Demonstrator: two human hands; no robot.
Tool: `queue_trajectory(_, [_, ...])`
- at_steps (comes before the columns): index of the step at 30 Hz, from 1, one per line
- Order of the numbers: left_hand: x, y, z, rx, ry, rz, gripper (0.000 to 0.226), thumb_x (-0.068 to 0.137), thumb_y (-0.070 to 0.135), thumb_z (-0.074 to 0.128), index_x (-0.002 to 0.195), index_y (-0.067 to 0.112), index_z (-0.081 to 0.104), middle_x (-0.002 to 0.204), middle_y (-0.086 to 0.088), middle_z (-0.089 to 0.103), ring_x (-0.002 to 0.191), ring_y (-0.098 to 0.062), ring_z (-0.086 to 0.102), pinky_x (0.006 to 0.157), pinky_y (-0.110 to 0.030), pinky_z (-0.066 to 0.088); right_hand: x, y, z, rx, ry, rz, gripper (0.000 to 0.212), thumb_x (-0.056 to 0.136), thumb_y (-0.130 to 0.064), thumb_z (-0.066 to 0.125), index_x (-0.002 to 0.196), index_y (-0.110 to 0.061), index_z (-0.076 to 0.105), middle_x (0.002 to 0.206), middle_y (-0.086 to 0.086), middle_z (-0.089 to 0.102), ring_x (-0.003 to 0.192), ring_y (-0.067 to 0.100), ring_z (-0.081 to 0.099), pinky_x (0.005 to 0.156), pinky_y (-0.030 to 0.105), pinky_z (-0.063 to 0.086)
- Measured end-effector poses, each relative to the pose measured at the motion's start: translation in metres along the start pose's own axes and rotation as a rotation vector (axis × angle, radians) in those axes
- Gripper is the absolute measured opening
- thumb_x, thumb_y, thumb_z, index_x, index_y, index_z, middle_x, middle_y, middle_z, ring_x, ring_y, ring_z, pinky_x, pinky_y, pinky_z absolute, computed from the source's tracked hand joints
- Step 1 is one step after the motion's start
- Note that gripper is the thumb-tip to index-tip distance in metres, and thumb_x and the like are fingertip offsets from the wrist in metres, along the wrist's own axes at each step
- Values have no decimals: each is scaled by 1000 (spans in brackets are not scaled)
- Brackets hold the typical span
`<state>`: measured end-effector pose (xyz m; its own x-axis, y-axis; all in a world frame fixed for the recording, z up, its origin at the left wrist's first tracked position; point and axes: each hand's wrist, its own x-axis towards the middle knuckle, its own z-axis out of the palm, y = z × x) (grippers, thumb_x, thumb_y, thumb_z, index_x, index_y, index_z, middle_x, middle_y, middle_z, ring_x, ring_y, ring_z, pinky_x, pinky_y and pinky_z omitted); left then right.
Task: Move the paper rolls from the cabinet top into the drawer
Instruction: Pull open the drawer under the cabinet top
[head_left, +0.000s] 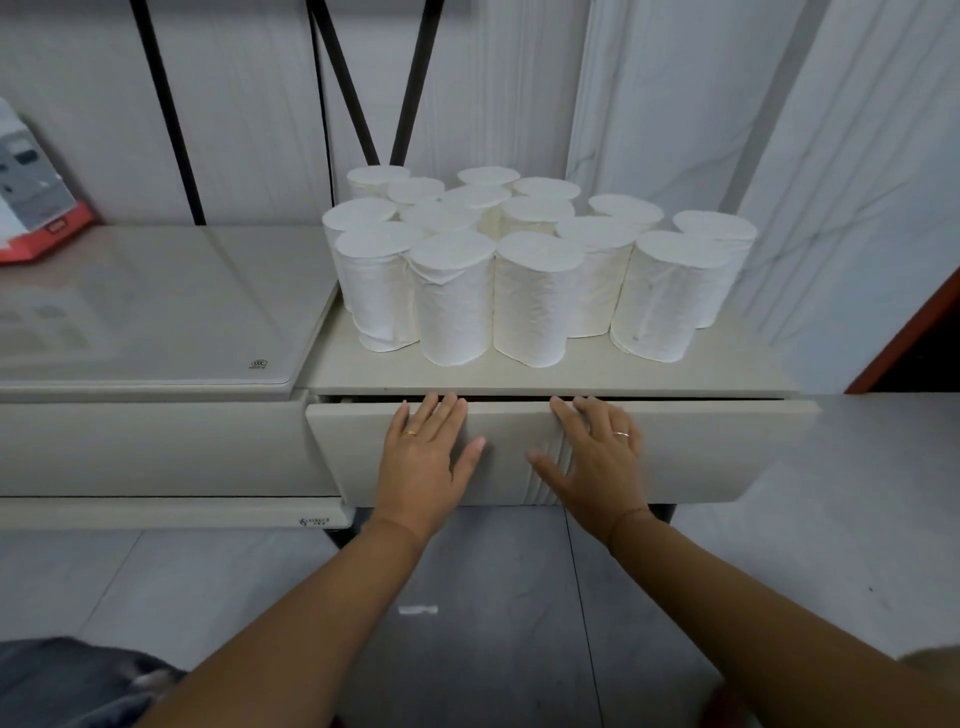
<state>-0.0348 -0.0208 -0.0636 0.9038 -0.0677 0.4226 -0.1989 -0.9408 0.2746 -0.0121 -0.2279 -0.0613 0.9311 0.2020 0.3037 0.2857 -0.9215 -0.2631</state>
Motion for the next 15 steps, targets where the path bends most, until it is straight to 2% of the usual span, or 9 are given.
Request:
queue_trajectory(4, [-33,-1,-7,37,21,54,54,95,47,36,134,14,50,137,-5,53,130,-22,44,113,-40,20,-30,2,-10,19,-8,-37,71,76,-65,53,132,-22,51,121,6,51,116,31,43,102,44,35])
queue_trajectory(8, [-46,3,-22,75,-8,103,59,88,62,37,124,18,54,119,-2,57,110,-21,46,99,-34,25,-31,2,-34,19,-78,-79,65,73,-71,48,118,-24,58,108,0,49,104,20,43,94,35,34])
queue_trajectory(11, [-41,7,-36,-36,-83,97,52,83,61,48,112,19,60,104,-1,58,96,-21,50,86,-33,33,-32,1,-49,69,-136,-104,52,74,-60,65,106,-20,64,100,-2,53,96,17,48,88,30,36])
queue_trajectory(15, [-48,8,-53,-228,-238,61,35,77,51,66,96,22,59,92,6,61,84,-16,55,72,-32,42,-51,-6,-61,198,-298,-50,40,71,-43,77,97,-19,59,95,-2,60,88,19,56,81,34,47])
